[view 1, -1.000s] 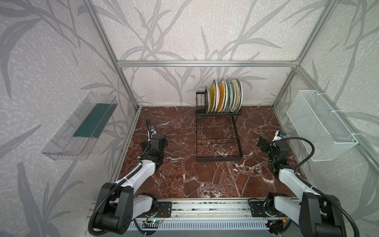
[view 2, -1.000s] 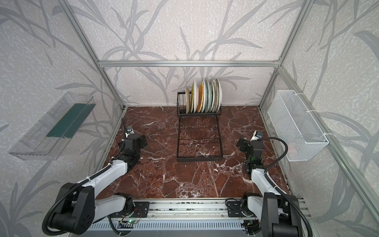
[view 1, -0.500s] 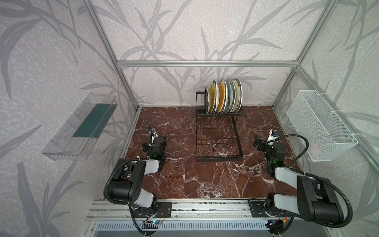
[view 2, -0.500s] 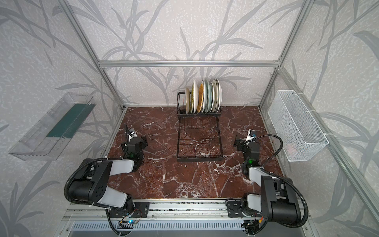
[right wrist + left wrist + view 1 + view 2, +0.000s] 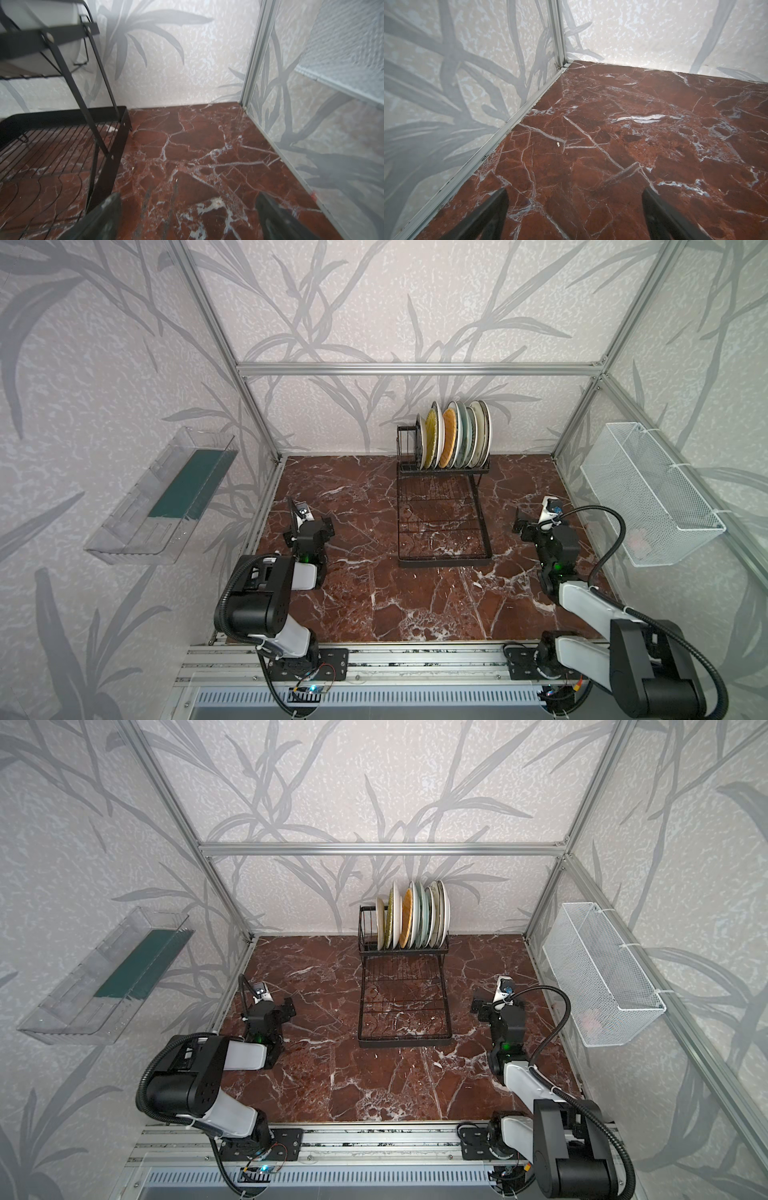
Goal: Load plates into a dish rack
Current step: Reset both arms
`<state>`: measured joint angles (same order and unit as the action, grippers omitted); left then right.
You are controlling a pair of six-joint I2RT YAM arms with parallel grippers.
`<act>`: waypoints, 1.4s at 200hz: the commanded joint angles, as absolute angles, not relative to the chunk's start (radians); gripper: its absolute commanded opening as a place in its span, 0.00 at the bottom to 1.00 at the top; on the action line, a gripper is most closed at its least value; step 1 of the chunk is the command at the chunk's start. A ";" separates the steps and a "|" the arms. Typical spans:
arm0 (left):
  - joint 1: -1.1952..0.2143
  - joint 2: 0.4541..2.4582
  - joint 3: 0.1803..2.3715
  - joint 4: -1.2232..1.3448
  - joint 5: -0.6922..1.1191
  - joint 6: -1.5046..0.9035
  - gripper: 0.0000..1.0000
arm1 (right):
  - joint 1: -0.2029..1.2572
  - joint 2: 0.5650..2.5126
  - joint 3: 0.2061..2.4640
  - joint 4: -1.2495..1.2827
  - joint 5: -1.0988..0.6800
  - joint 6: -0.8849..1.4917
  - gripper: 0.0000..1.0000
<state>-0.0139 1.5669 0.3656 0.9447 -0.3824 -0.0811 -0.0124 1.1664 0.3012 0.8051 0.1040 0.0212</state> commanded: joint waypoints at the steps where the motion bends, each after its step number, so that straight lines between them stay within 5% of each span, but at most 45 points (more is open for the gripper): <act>1: -0.017 1.580 0.353 1.015 -0.374 -0.070 0.99 | -0.006 1.194 0.297 0.798 0.121 0.005 0.99; 71: -0.021 1.577 0.357 1.001 -0.375 -0.068 0.99 | 0.052 1.391 0.299 0.935 0.086 0.001 0.99; 114: -0.031 1.580 0.361 1.004 -0.385 -0.060 0.99 | 0.054 1.615 0.252 1.252 0.045 -0.018 0.99; 155: -0.030 1.581 0.361 1.001 -0.383 -0.058 0.99 | 0.061 1.581 0.330 1.049 0.063 -0.018 0.99; 280: -0.029 1.583 0.368 0.987 -0.371 -0.055 0.99 | 0.081 1.584 0.378 0.970 0.014 -0.063 0.99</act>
